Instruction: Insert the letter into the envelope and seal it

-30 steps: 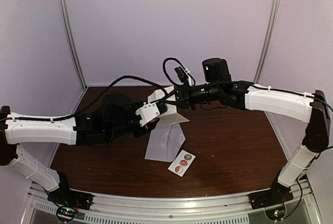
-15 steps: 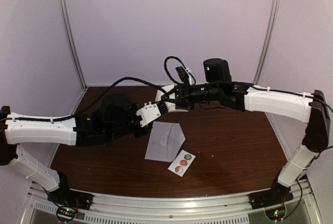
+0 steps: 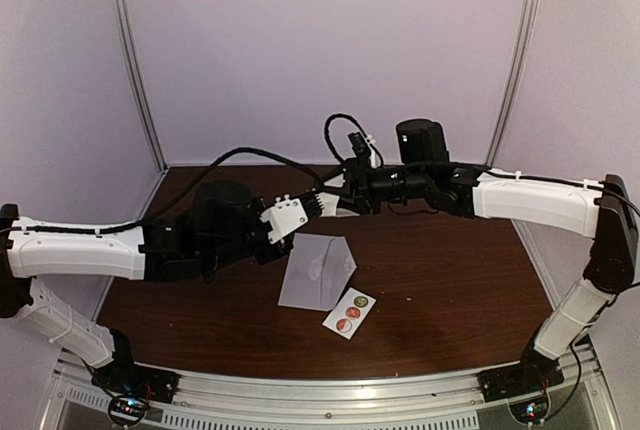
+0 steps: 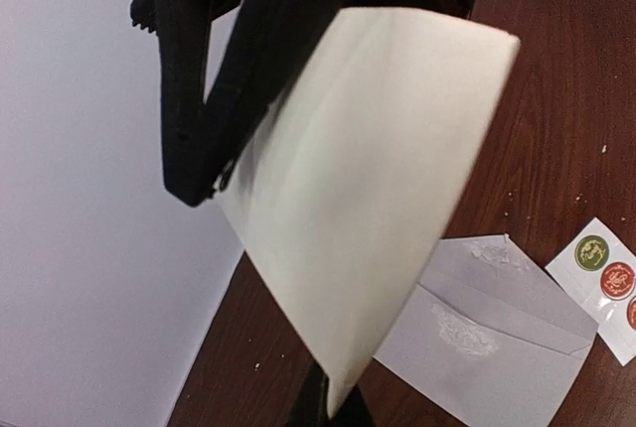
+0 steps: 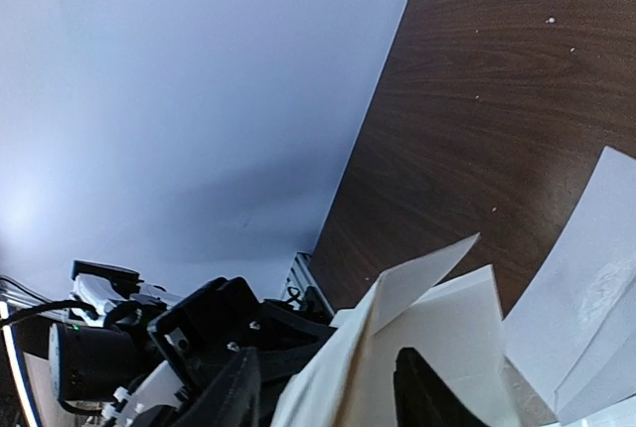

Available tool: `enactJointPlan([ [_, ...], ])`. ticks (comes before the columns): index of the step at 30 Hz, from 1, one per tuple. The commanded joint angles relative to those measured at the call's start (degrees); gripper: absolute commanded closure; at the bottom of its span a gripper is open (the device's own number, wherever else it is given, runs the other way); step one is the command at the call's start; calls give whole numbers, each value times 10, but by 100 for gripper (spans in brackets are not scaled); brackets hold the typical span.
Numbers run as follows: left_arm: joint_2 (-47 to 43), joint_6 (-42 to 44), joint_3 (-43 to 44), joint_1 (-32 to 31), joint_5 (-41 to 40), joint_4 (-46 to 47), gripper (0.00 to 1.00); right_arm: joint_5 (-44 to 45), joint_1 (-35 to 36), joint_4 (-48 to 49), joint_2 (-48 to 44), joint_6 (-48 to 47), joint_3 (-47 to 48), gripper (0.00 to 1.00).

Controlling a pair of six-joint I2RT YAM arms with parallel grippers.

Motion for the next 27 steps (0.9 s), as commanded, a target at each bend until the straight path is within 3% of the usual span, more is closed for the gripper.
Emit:
enactJointPlan([
  [1, -29, -28, -3, 1, 23, 25, 100, 68, -28, -7, -66, -60, -27, 43],
  [4, -34, -58, 11, 25, 86, 0, 100, 77, -51, 13, -113, -103, -58, 28],
  [7, -22, -92, 43, 61, 168, -42, 100, 65, -72, 48, -156, -154, -93, 20],
  [15, 36, -151, 143, 136, 436, -154, 100, 16, -53, -39, -228, -403, -80, 8],
  [21, 71, -156, 186, 140, 574, -210, 100, -28, -32, -171, -200, -495, 10, 7],
  [27, 81, -157, 197, 141, 617, -227, 100, -55, -10, -287, -142, -551, 92, 7],
])
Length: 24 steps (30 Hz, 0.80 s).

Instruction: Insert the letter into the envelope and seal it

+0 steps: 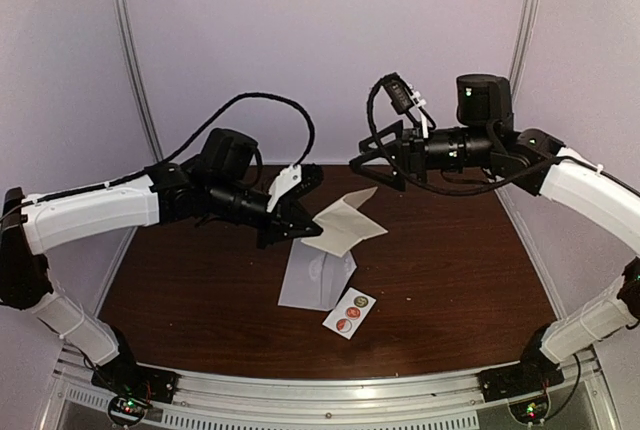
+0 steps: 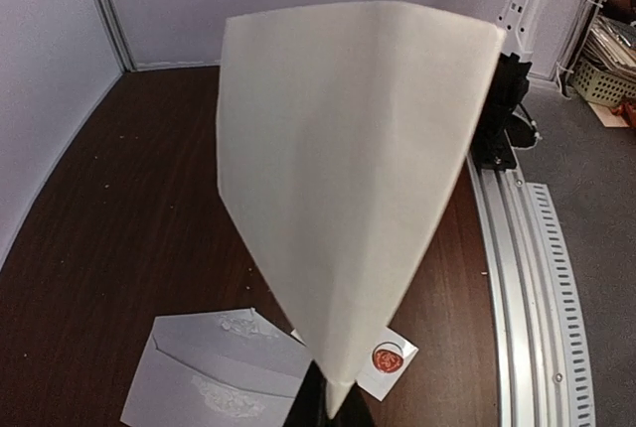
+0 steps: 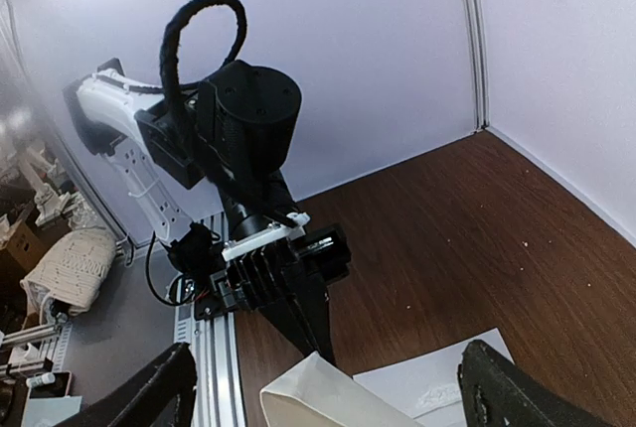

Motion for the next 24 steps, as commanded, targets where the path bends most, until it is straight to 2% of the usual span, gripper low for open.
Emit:
enactJointPlan([
  [1, 5, -10, 25, 3, 76, -19, 100, -32, 17, -120, 39, -81, 50, 8],
  [9, 9, -17, 31, 15, 107, -21, 100, -53, 41, -204, 73, -111, 73, 13],
  [18, 18, -25, 35, 26, 111, -22, 100, -26, 51, -206, 67, -107, 62, 18],
  [21, 21, -28, 36, 26, 122, -22, 100, 4, 55, -209, 67, -108, 61, 25],
  [24, 24, -29, 37, 27, 123, -22, 100, 29, 56, -210, 68, -108, 61, 38],
])
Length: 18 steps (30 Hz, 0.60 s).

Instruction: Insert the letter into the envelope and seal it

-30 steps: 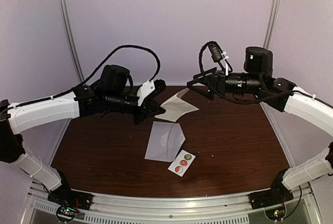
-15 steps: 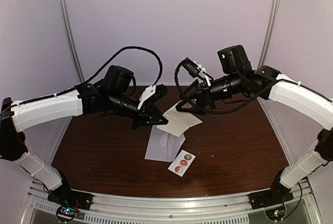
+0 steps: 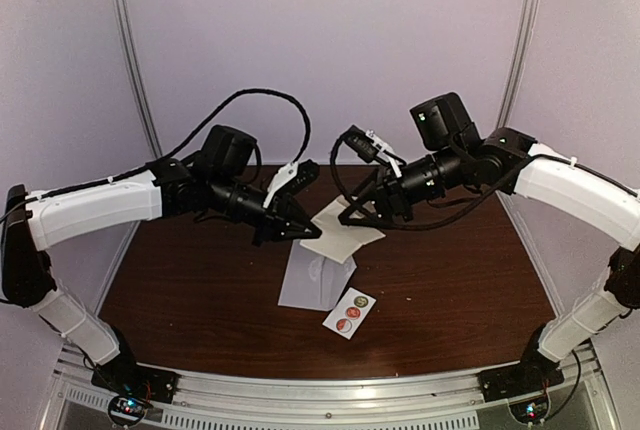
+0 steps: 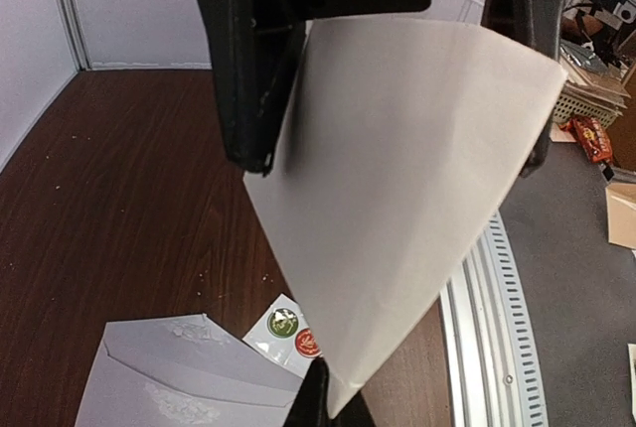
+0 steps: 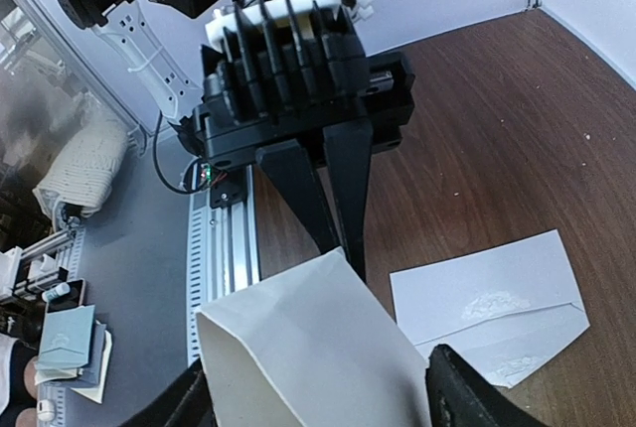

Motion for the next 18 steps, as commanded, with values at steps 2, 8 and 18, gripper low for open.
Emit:
enactJointPlan([
  [2, 10, -9, 21, 4, 18, 8, 100, 55, 6, -1, -11, -2, 5, 49],
  [8, 13, -15, 22, 5, 10, 13, 93, 75, 7, 19, -20, 8, -1, 87],
  [18, -37, -49, -28, 5, -61, 102, 34, 52, 8, 24, 3, 24, -7, 100],
])
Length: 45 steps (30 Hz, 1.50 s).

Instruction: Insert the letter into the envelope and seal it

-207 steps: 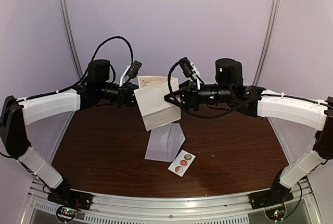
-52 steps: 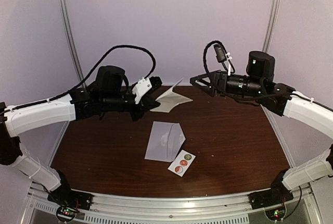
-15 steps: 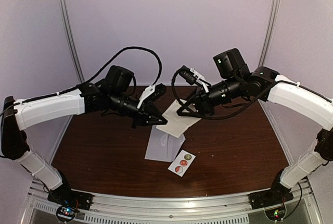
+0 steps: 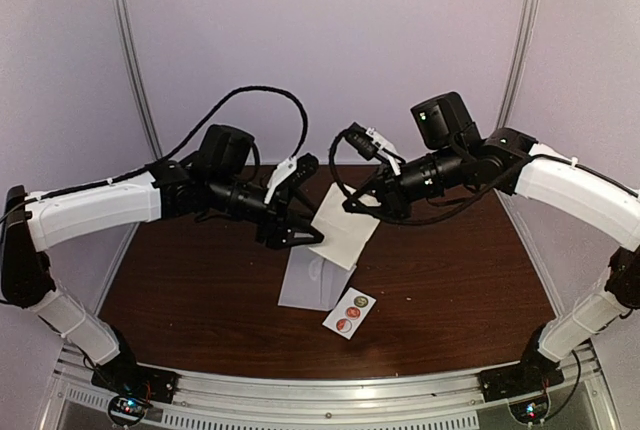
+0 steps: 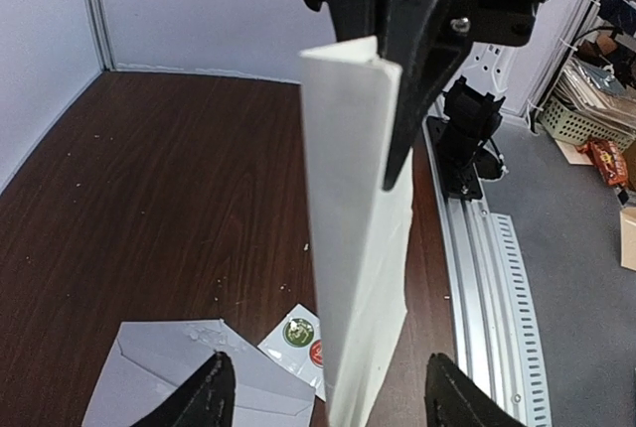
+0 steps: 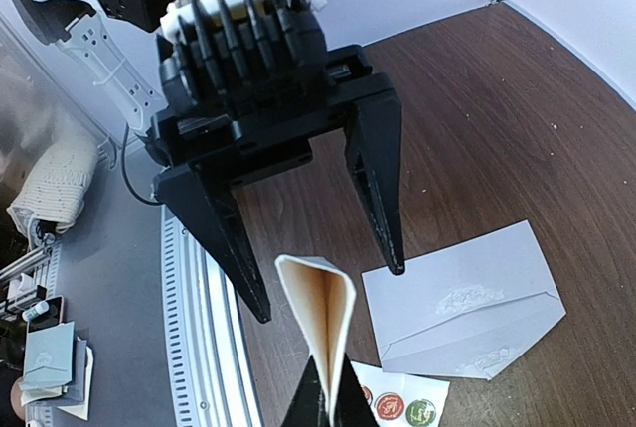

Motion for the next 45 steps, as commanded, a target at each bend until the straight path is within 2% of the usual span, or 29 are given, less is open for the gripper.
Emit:
enactJointPlan([
  [1, -49, -22, -36, 4, -64, 87, 34, -9, 5, 22, 6, 15, -8, 100],
  [5, -80, -34, -68, 4, -85, 138, 39, -22, 5, 34, 14, 18, -10, 100],
  [12, -69, -46, -63, 4, -82, 146, 53, -33, 13, 33, 39, 18, -1, 100],
  [19, -63, -54, -66, 3, -75, 153, 74, -33, 23, 37, 55, 38, 4, 100],
  [22, -63, -56, -66, 3, -76, 157, 80, -32, 26, 33, 60, 38, 7, 100],
  [25, -61, -56, -67, 3, -75, 157, 84, -30, 27, 29, 65, 37, 11, 100],
  [31, -56, -57, -66, 3, -69, 159, 85, -30, 28, 30, 72, 40, 15, 100],
  [39, -55, -56, -67, 3, -55, 159, 100, -21, 29, 33, 69, 45, 15, 100],
  [43, -57, -55, -66, 3, -55, 155, 100, -9, 28, 42, 59, 48, 9, 100],
  [44, -58, -56, -66, 3, -56, 155, 100, -3, 28, 47, 54, 49, 5, 93],
  [45, -61, -59, -66, 3, -58, 155, 100, 3, 27, 54, 47, 52, -1, 82],
])
